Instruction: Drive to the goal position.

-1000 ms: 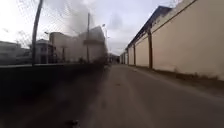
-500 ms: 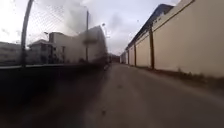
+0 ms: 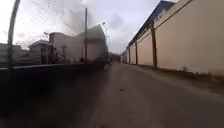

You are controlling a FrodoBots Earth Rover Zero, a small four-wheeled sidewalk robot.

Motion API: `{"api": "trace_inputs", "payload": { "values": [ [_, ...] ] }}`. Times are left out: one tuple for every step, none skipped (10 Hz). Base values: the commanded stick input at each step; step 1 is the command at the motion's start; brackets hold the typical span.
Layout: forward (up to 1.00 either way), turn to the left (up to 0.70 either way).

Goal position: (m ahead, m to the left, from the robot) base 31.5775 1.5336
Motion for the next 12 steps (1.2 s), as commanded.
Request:
{"api": "trace_inputs", "payload": {
  "values": [
    [0.5, 0.0],
    [0.5, 0.0],
    [0.5, 0.0],
    [0.5, -0.39],
    [0.5, -0.5],
    [0.5, -0.49],
    [0.5, -0.36],
    [0.5, -0.03],
    [0.5, 0.0],
    [0.5, 0.0],
    [0.5, 0.0],
    [0.5, 0.0]
  ]
}}
